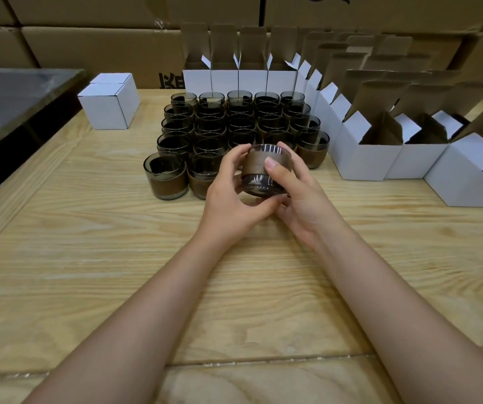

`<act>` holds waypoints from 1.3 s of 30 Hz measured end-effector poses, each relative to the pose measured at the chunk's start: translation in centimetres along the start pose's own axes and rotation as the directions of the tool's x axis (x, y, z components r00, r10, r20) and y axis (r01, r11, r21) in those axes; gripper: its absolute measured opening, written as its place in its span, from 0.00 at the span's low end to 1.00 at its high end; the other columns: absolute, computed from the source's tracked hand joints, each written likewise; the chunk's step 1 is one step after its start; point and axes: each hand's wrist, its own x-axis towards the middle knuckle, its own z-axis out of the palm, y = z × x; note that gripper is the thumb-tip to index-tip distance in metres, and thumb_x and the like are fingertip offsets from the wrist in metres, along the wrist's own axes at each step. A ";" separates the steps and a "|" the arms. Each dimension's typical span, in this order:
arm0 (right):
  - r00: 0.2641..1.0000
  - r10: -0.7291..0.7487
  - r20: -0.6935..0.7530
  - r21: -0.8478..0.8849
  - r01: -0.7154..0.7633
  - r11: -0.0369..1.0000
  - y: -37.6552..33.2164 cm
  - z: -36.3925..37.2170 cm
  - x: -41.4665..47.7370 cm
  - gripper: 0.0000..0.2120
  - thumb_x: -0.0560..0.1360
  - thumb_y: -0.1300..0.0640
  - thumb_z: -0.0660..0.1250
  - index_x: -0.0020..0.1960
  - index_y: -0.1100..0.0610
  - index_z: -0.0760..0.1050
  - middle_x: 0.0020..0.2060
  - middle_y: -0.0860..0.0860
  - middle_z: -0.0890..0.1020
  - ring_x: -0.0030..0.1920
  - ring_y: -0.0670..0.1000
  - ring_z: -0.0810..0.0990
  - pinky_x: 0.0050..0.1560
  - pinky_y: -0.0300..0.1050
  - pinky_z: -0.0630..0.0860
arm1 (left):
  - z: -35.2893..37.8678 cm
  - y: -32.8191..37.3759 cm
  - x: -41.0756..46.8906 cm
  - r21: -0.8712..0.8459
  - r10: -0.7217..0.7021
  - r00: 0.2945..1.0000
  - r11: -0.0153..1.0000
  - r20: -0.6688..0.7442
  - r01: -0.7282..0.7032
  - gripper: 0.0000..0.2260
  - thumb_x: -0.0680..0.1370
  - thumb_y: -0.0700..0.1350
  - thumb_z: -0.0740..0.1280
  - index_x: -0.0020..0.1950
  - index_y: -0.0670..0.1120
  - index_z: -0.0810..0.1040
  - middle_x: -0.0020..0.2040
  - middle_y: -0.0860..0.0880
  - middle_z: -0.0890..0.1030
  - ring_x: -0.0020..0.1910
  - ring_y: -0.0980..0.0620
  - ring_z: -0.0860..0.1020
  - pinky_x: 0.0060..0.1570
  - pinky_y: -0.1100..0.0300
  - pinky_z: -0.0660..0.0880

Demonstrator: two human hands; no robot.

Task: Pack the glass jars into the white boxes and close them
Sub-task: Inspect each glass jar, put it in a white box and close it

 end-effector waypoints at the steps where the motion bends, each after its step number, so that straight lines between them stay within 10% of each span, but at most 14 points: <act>1: 1.000 -0.019 -0.009 -0.026 0.019 0.999 0.2 0.1 0.0 0.31 0.70 0.56 0.72 0.71 0.48 0.67 0.57 0.51 0.81 0.54 0.50 0.82 0.55 0.44 0.79 | 0.0 0.0 0.0 -0.018 -0.010 1.000 1.000 -0.004 0.010 0.37 0.62 0.51 0.78 0.67 0.54 0.66 0.64 0.51 0.75 0.58 0.60 0.78 0.58 0.58 0.77; 8: 0.974 -0.193 -0.116 -0.336 0.145 0.931 1.8 1.5 -0.5 0.37 0.67 0.55 0.78 0.70 0.50 0.62 0.60 0.48 0.77 0.58 0.44 0.79 0.60 0.42 0.76 | 0.0 -0.3 0.0 -0.017 -0.026 0.998 1.000 -0.054 0.025 0.35 0.65 0.35 0.77 0.65 0.50 0.63 0.66 0.46 0.73 0.58 0.66 0.76 0.53 0.71 0.73; 20: 0.901 -0.365 -0.233 -0.479 0.221 0.850 2.3 2.3 -0.9 0.34 0.67 0.56 0.78 0.63 0.50 0.60 0.61 0.55 0.75 0.59 0.52 0.78 0.60 0.50 0.76 | 0.1 -0.3 0.0 -0.057 -0.056 0.998 0.997 0.021 0.057 0.35 0.68 0.35 0.77 0.66 0.53 0.62 0.69 0.49 0.72 0.71 0.52 0.69 0.66 0.52 0.72; 31: 0.946 -0.236 -0.221 -0.248 0.179 0.952 1.9 2.6 -1.1 0.25 0.72 0.55 0.73 0.65 0.57 0.69 0.56 0.54 0.80 0.54 0.53 0.82 0.58 0.55 0.78 | -0.1 -0.2 0.0 -0.091 -0.052 0.996 0.994 0.069 0.058 0.43 0.68 0.36 0.75 0.76 0.55 0.56 0.68 0.51 0.73 0.58 0.62 0.78 0.54 0.67 0.75; 39: 0.970 -0.179 -0.163 -0.153 0.154 0.976 1.6 2.7 -1.0 0.26 0.67 0.51 0.67 0.63 0.60 0.72 0.56 0.59 0.81 0.57 0.58 0.81 0.61 0.60 0.75 | -0.2 0.1 0.1 -0.041 -0.035 0.999 0.999 -0.001 0.034 0.30 0.70 0.40 0.72 0.65 0.64 0.65 0.54 0.66 0.80 0.50 0.59 0.82 0.45 0.66 0.76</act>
